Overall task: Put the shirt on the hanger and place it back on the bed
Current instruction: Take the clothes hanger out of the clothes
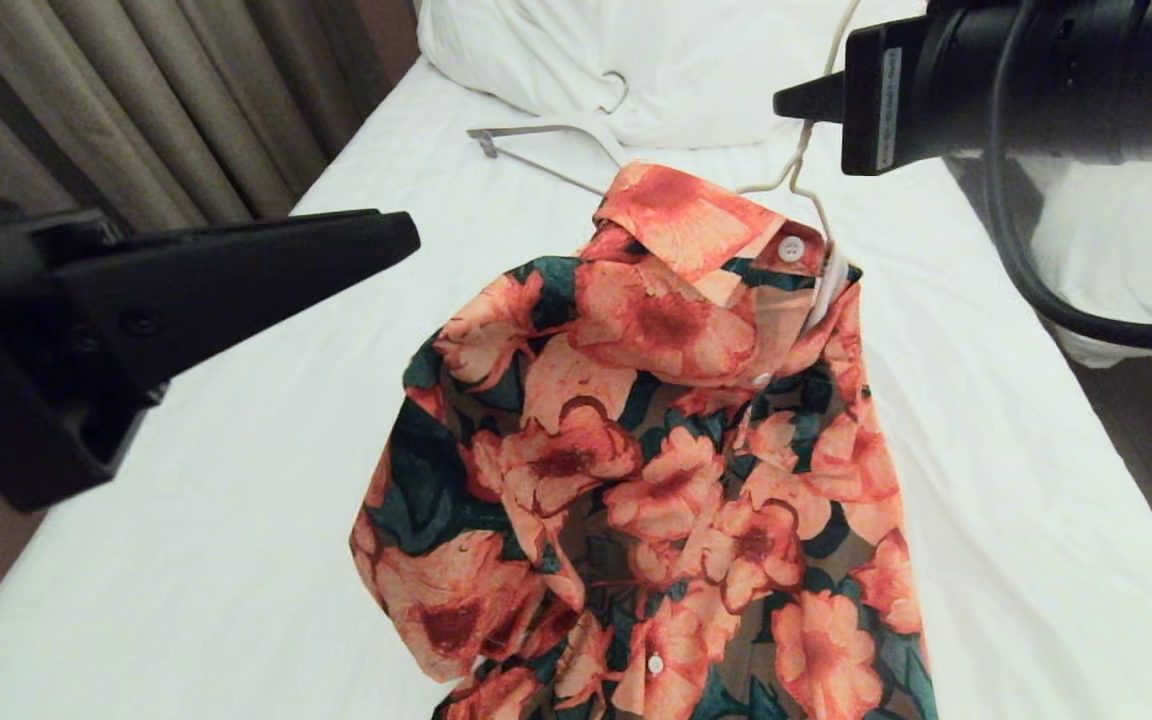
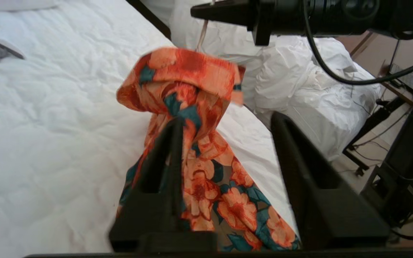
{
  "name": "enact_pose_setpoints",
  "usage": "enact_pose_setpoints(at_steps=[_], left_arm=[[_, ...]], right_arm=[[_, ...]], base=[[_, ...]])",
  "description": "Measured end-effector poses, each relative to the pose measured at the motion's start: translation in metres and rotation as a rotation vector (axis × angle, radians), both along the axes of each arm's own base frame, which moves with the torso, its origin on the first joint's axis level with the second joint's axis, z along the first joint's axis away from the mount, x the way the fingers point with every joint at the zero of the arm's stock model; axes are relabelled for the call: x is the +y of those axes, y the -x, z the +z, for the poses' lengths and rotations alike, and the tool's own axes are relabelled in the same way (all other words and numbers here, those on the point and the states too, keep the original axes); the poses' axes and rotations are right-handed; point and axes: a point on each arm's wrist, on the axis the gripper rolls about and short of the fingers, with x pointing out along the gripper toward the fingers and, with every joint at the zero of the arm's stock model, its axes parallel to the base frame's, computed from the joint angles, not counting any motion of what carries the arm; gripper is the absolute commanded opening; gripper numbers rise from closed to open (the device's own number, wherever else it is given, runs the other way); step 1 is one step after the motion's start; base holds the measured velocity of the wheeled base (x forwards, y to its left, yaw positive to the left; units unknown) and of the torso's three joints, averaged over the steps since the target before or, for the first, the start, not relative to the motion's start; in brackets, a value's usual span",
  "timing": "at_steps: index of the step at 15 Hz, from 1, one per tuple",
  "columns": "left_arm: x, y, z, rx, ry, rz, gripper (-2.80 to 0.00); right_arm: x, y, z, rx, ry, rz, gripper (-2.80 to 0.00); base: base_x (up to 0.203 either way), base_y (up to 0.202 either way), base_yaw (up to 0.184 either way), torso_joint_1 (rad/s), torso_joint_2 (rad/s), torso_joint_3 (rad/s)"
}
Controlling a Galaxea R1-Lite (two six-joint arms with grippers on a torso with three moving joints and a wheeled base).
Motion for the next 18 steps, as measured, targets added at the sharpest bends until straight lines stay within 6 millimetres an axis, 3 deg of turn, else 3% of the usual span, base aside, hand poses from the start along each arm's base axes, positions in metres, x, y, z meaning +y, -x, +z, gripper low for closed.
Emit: enact_pose_setpoints(at_steps=[7, 18], left_arm=[[0.0066, -0.0001, 0.0050, 0.024, -0.024, 0.033, -2.80], [0.0072, -0.0073, 0.0035, 0.038, -0.041, 0.072, -2.80]], right_arm=[[0.0012, 0.0006, 0.0014, -0.021, 0.019, 0.012, -2.80], [-0.0016, 0.0017, 0.0029, -0.040, 0.036, 0.000, -2.80]], base=[[0.000, 0.000, 0.000, 0.002, -0.01, -0.012], [0.000, 0.000, 0.000, 0.115, -0.45, -0.337]])
